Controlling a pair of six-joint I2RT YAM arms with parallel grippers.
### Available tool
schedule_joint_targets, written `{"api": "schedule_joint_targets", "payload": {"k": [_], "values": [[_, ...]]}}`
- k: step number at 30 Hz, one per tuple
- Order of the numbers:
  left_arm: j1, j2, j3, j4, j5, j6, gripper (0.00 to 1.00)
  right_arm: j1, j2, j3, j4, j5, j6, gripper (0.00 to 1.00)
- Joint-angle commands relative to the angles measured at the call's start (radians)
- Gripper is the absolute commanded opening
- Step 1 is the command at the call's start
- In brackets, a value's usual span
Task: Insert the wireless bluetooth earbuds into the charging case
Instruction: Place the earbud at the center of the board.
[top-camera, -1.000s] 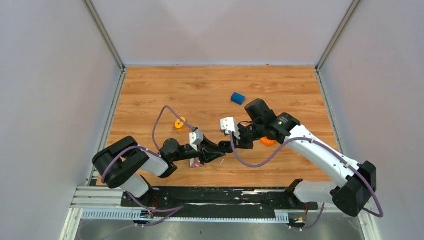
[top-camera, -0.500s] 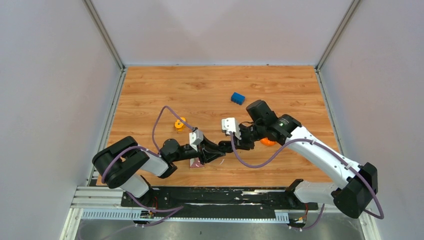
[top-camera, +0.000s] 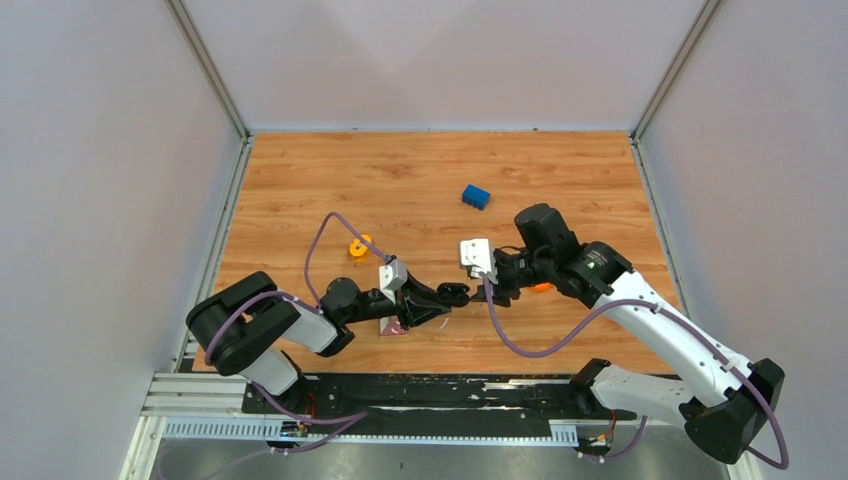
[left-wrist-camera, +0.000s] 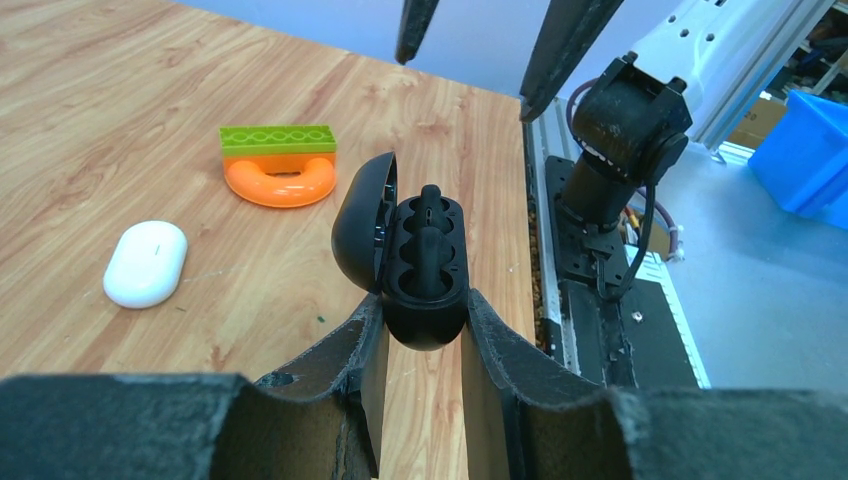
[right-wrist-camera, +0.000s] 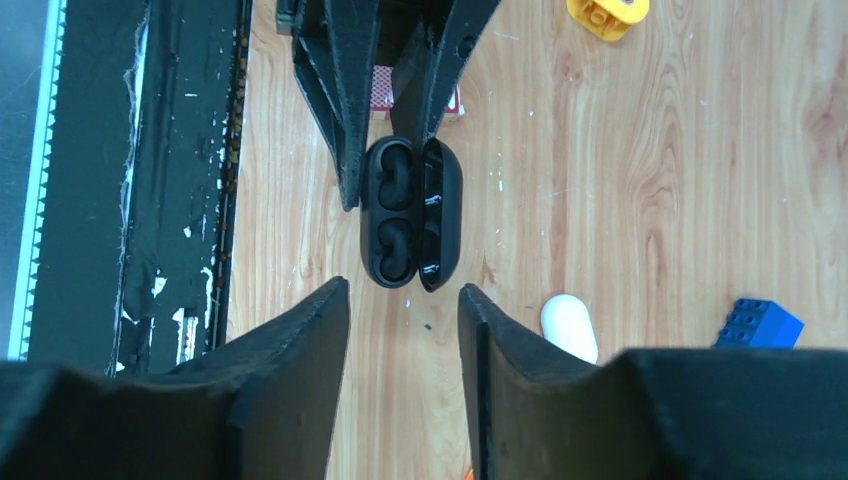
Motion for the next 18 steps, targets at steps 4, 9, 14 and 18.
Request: {"api": "schedule_joint_targets", "payload": {"k": [4,9,14,18], "values": [[-0.001,0.011,0.022,0.121,0.030,0.005,0.00,-0.053,0.042,-0.028,0.073,-0.053,0.024,0.52],[0.000,0.007,0.023,0.121,0.038,0.002,0.00,-0.054,0.084,-0.021,0.068,-0.065,0.014,0.53],[-0.001,0.006,0.025,0.121,0.044,-0.001,0.00,-0.054,0.109,-0.026,0.070,-0.077,0.015,0.53],[-0.001,0.007,0.027,0.120,0.047,-0.002,0.00,-0.055,0.121,-0.019,0.072,-0.087,0.032,0.53]]}}
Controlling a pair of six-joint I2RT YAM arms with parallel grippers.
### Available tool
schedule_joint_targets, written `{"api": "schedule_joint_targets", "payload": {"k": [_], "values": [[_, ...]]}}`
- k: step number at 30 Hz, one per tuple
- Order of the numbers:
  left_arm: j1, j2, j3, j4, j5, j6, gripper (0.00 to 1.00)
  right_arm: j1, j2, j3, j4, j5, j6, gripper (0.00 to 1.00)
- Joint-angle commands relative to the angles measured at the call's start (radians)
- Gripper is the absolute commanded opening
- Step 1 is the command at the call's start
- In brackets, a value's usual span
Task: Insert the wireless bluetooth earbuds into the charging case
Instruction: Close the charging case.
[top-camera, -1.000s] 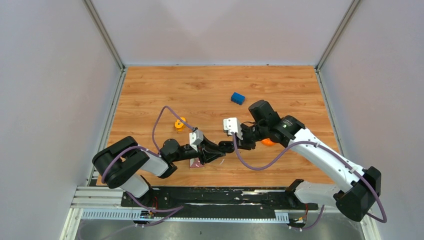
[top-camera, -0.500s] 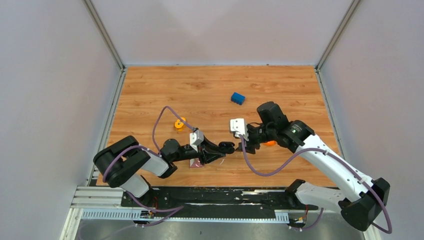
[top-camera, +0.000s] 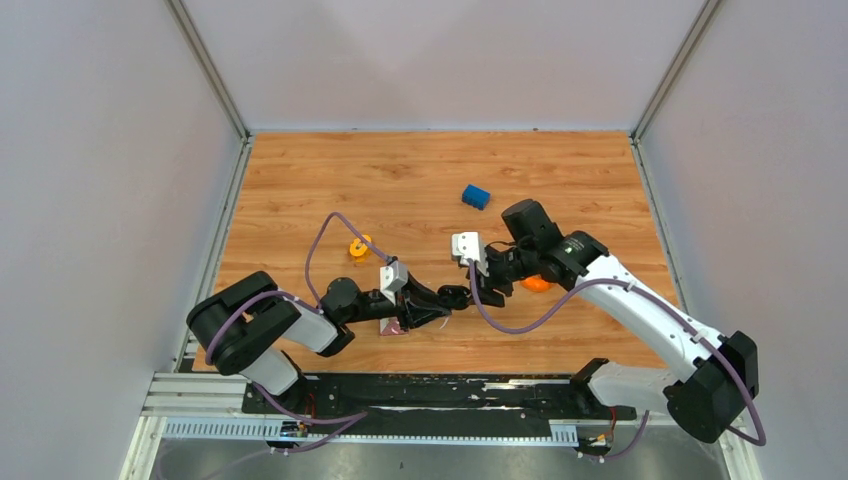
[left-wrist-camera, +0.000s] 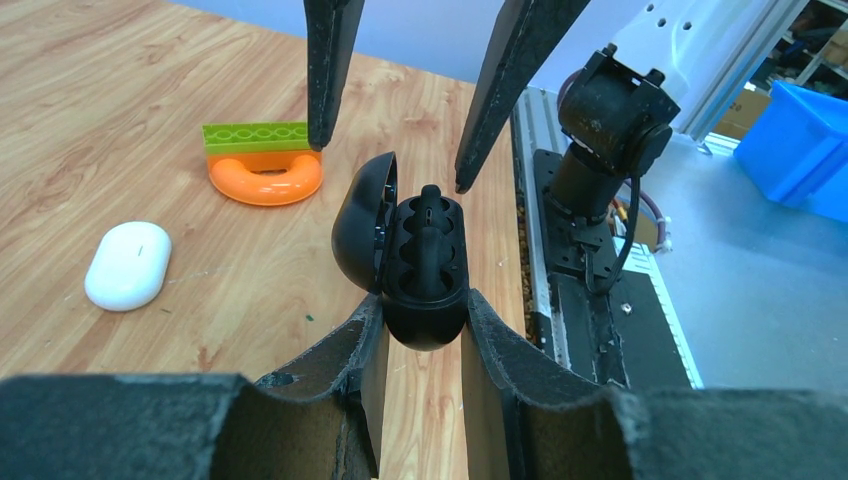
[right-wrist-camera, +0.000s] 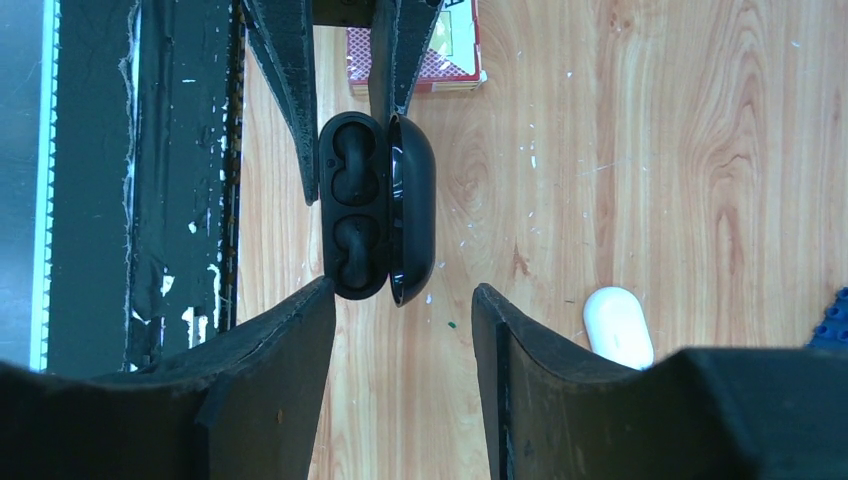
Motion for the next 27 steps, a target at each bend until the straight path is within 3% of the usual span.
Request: {"api": "schedule_joint_targets", "payload": {"k": [1,17,27], "values": [[-0.001,0.001,0.026,0.120,0.017,0.000,0.00,-0.002,0.013,0.018,0.033,-0.057,0.024,0.53],[-0.004,0.009,0.031,0.121,0.024,-0.002,0.00,-0.008,0.061,0.041,0.033,-0.027,0.060,0.52],[-0.004,0.009,0.033,0.089,-0.018,0.007,0.00,-0.012,0.045,0.034,-0.097,-0.210,-0.086,0.55]]}}
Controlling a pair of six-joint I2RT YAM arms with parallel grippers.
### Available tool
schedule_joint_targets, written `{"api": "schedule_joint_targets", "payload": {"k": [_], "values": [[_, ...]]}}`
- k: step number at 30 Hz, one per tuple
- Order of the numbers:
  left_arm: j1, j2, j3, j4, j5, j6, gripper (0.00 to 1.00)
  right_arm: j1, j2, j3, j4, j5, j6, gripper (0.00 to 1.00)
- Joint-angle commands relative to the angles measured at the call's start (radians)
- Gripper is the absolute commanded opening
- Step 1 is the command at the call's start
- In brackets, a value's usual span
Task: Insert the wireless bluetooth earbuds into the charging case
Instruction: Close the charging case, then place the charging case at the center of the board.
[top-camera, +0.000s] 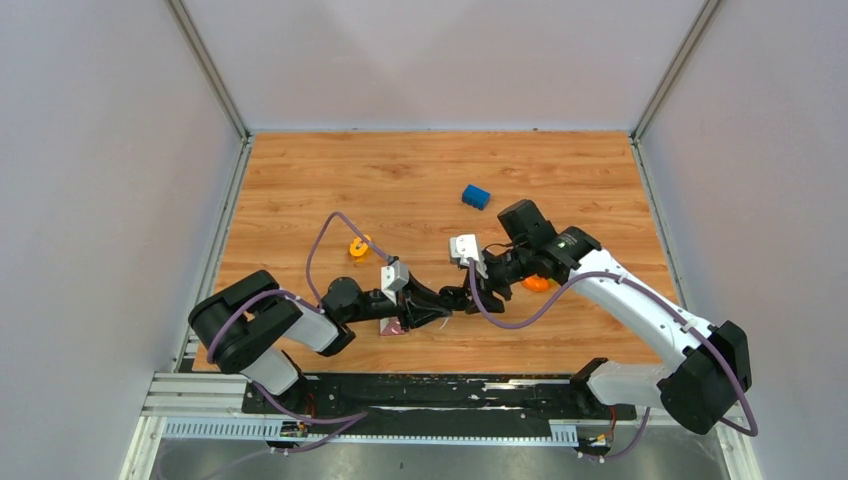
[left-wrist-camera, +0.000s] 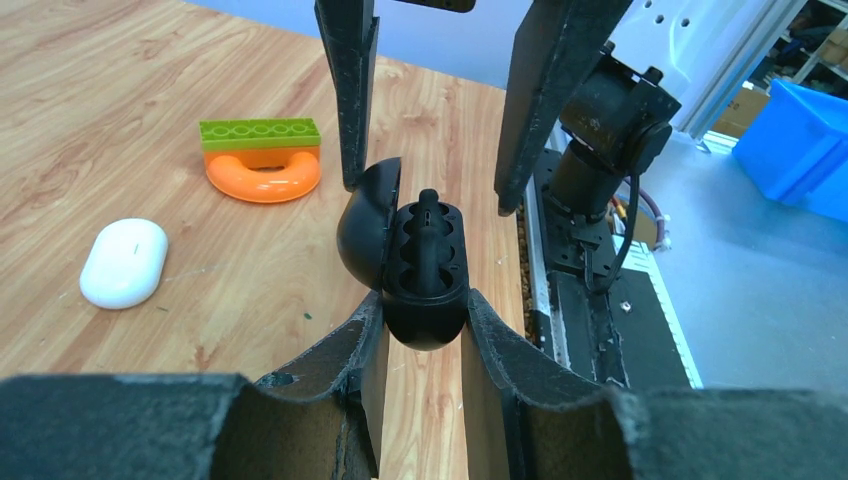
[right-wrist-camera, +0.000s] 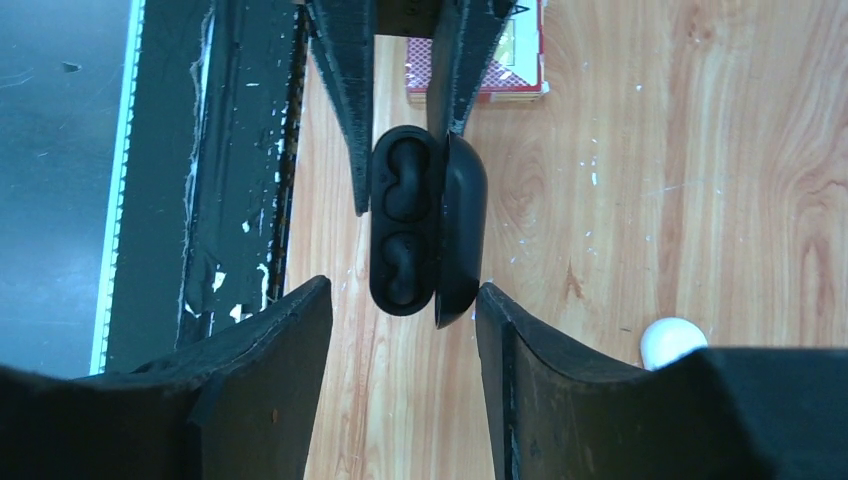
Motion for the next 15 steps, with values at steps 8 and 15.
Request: {"api": "schedule_joint_targets", "payload": {"k": [8,15], "values": [[-0.002,-0.007,0.036,0.016,-0.100,0.022,0.00,-0.003,-0.047,0.029,-0.108,-0.171,-0.127,0.59],[0.000,-0.016,0.063,-0.101,-0.111,0.047,0.00,-0.051,-0.171,-0.050,0.105,0.085,0.037,0.59]]}}
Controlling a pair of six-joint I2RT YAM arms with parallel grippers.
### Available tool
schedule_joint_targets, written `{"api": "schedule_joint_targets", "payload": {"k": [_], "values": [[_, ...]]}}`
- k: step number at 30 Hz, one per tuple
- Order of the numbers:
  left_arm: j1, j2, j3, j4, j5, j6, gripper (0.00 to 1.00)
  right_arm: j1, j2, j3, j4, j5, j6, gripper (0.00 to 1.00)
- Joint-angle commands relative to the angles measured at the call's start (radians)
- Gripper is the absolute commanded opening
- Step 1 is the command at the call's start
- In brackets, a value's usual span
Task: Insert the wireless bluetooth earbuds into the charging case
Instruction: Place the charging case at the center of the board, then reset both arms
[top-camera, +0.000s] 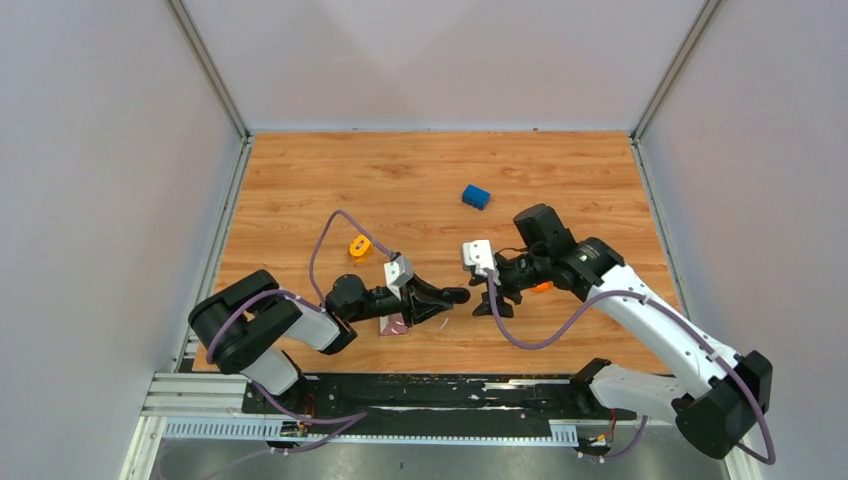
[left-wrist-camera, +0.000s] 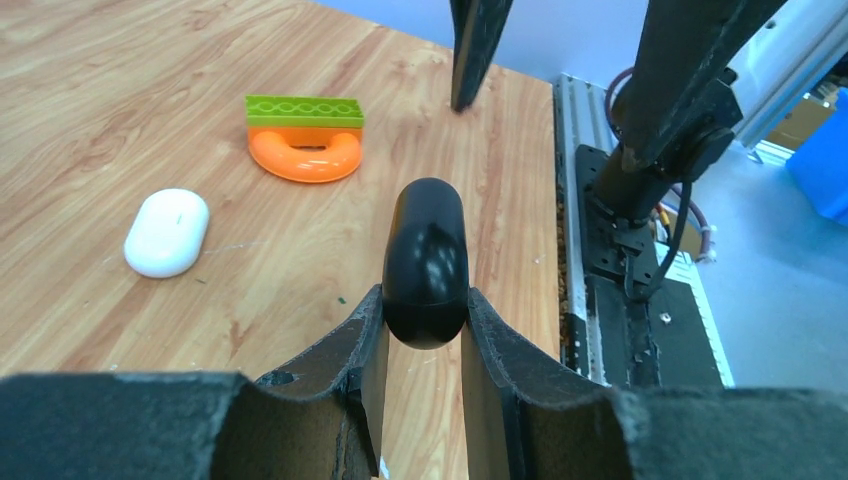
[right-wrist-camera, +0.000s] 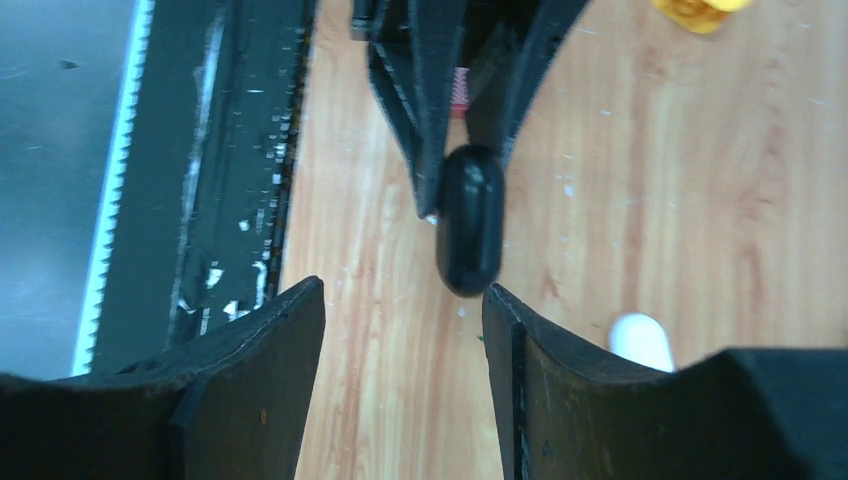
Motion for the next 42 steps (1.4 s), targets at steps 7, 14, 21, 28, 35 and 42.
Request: {"api": "schedule_joint_targets", "payload": {"k": [7,14,21,28,35,42], "values": [[0.003,0.115,0.112,-0.115,-0.151,-0.112,0.00,-0.178,-0.092,-0.068,0.380,0.308,0.283,0.63],[-0.008,0.200,0.211,-0.242,-0.287,-0.454,0.01,-0.216,-0.117,-0.101,0.460,0.534,0.357,0.89],[-0.011,0.120,0.351,-0.734,-0.418,-0.479,0.19,-0.236,-0.112,-0.096,0.449,0.525,0.360,0.90],[0.000,0.120,0.514,-1.131,-0.448,-0.358,0.31,-0.235,-0.092,-0.079,0.426,0.510,0.355,0.89],[0.016,0.020,0.681,-1.562,-0.651,-0.112,0.50,-0.237,-0.086,-0.067,0.410,0.540,0.366,0.91],[0.059,-0.134,0.743,-1.715,-1.058,0.093,0.58,-0.296,-0.085,-0.070,0.490,0.645,0.523,1.00]]}}
